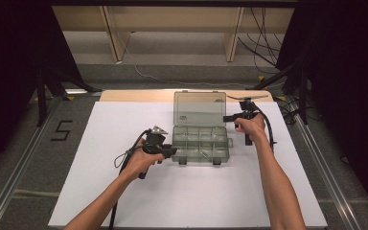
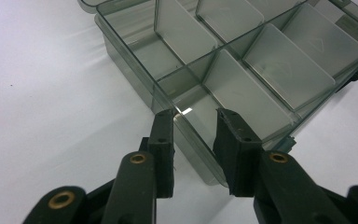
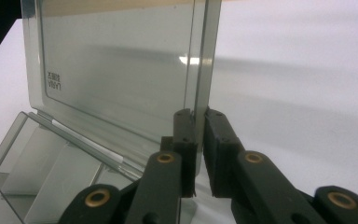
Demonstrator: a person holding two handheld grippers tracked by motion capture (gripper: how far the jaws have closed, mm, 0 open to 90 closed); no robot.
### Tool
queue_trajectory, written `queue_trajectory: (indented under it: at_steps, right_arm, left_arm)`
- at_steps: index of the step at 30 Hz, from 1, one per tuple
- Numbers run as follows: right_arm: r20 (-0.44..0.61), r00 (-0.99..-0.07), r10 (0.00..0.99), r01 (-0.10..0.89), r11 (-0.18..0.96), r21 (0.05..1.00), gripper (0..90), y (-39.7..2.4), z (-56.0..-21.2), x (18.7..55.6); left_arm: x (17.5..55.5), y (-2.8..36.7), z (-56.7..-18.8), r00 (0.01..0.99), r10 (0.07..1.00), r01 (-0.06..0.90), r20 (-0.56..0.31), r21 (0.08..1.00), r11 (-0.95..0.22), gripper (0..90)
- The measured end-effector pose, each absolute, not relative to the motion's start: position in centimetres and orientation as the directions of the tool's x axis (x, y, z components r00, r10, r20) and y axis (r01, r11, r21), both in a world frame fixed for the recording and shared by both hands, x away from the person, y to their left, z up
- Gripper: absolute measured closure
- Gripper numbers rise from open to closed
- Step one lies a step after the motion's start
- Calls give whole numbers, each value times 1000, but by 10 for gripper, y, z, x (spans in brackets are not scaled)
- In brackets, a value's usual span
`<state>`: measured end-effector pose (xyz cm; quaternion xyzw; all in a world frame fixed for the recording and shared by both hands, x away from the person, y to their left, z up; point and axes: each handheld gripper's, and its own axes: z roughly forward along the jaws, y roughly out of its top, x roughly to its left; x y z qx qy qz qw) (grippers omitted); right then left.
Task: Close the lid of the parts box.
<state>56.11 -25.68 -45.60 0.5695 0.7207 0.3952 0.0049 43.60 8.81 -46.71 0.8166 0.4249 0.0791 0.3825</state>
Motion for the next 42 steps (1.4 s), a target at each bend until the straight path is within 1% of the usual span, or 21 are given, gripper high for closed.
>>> queue_trajectory:
  at_steps: [4, 5, 6, 7, 8, 9, 10, 11, 13, 15, 17, 18, 22, 27, 29, 32, 35, 36, 40, 42]
  right_arm:
    - [395, -383, 835, 780, 63, 623, 845, -255, -456, 555]
    - [362, -420, 832, 747, 90, 659, 845, -257, -458, 556]
    - [342, -416, 843, 750, 105, 653, 845, -257, -457, 554]
    - [368, -405, 837, 752, 76, 655, 845, -255, -457, 552]
    - [356, -415, 837, 738, 81, 670, 846, -255, -458, 550]
    - [322, -448, 834, 700, 103, 706, 845, -256, -460, 551]
    - [324, -439, 838, 712, 104, 695, 845, -256, -458, 548]
    - [341, -440, 831, 703, 82, 707, 845, -255, -460, 546]
    - [319, -471, 822, 669, 97, 737, 844, -257, -463, 545]
    - [310, -477, 822, 658, 100, 746, 844, -257, -463, 542]
    - [281, -494, 823, 634, 120, 764, 844, -257, -463, 540]
    - [251, -510, 822, 612, 143, 778, 844, -258, -464, 540]
    - [215, -540, 814, 581, 176, 795, 843, -258, -462, 535]
    - [182, -553, 813, 547, 189, 816, 844, -259, -463, 530]
    - [186, -547, 817, 537, 171, 826, 844, -259, -465, 528]
    - [167, -559, 812, 512, 180, 840, 845, -259, -467, 525]
    - [165, -556, 815, 506, 174, 845, 844, -258, -467, 521]
    - [141, -564, 814, 484, 187, 855, 844, -258, -467, 521]
    - [105, -567, 817, 444, 195, 874, 845, -257, -470, 518]
    - [123, -560, 819, 453, 178, 874, 846, -257, -471, 516]
  left_arm:
    - [436, 88, -467, 625, 757, 634, -192, 690, -349, 677]
    - [436, 87, -467, 624, 758, 633, -190, 691, -349, 676]
    - [435, 87, -467, 624, 759, 633, -188, 691, -349, 676]
    - [435, 87, -467, 624, 759, 633, -188, 691, -349, 677]
    - [435, 87, -467, 622, 760, 635, -190, 691, -347, 677]
    - [435, 87, -467, 622, 760, 634, -190, 691, -347, 676]
    - [435, 87, -467, 622, 760, 634, -190, 691, -347, 676]
    - [435, 87, -467, 622, 760, 633, -189, 692, -347, 676]
    - [435, 87, -467, 624, 761, 627, -180, 697, -349, 676]
    - [434, 86, -467, 627, 759, 624, -179, 698, -351, 678]
    - [434, 87, -467, 628, 756, 626, -181, 695, -353, 678]
    - [434, 87, -467, 628, 757, 625, -181, 696, -352, 678]
    - [434, 87, -467, 629, 757, 622, -175, 698, -355, 677]
    - [434, 87, -468, 629, 760, 616, -165, 702, -357, 675]
    - [433, 86, -468, 631, 759, 613, -162, 704, -359, 671]
    - [432, 86, -468, 630, 762, 608, -149, 705, -365, 655]
    - [433, 86, -468, 632, 759, 609, -156, 705, -363, 649]
    - [433, 86, -468, 632, 759, 610, -157, 705, -362, 644]
    - [433, 86, -468, 631, 761, 607, -152, 708, -362, 637]
    - [433, 86, -468, 633, 760, 605, -150, 708, -364, 634]
